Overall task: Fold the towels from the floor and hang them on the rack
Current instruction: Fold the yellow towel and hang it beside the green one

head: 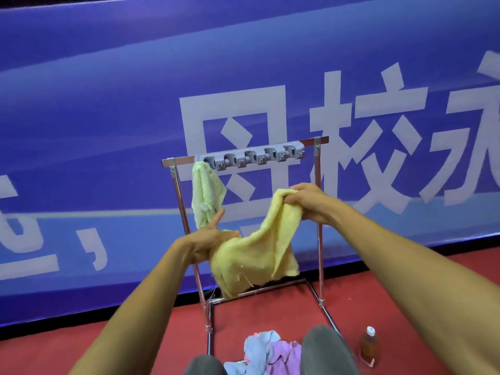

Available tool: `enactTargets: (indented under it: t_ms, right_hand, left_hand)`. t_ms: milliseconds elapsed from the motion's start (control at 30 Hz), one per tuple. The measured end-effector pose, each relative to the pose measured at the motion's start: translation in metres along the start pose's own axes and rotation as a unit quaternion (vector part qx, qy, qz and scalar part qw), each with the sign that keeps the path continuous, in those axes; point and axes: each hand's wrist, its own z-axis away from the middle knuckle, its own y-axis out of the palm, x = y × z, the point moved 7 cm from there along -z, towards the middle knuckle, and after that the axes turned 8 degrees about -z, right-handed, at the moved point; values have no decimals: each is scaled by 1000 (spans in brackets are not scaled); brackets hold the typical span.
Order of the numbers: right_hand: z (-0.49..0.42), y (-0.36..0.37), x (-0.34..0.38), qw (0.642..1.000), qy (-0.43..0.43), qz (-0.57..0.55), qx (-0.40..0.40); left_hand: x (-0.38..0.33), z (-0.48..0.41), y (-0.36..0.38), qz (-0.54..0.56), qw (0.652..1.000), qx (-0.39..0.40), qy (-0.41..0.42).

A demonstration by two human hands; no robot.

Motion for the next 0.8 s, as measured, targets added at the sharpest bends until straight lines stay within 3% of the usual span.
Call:
enactTargets:
  t_ms: [67, 133, 233, 300, 400, 467, 533, 600, 700, 800]
  right_hand:
    - [-5, -8, 2, 998, 26, -47, -45]
    - [-3, -18, -3, 995, 59, -2, -77]
    - [2, -29, -14, 981, 87, 160, -64]
    - [4, -32, -16, 981, 101, 154, -63]
    - [9, -30, -17, 981, 130, 123, -68]
    - [10, -31, -14, 975, 115, 173, -79]
    - [10, -36, -13, 980, 102, 137, -99]
    - [5, -38, -17, 986, 128, 57, -94]
    - [4, -27, -23, 976, 202, -35, -76]
    - [3, -8, -20, 972, 205, -110, -41]
  left_hand:
    - [-21, -10, -30, 45, 992, -120, 18]
    - [-26, -9, -48, 33, 984, -173, -24]
    - [-9, 10, -46, -118, 979, -80, -148]
    - [-13, 16, -45, -112, 985, -12, -128]
    - [-20, 21, -51, 0, 997, -9, -70]
    - [-7, 23, -49, -28, 996, 2, -81]
    - [7, 20, -49, -75, 992, 15, -104]
    - [2, 10, -62, -78, 991, -38, -98]
    - [-10, -1, -72, 67, 988, -133, -51]
    - [0, -4, -34, 94, 995, -25, -38]
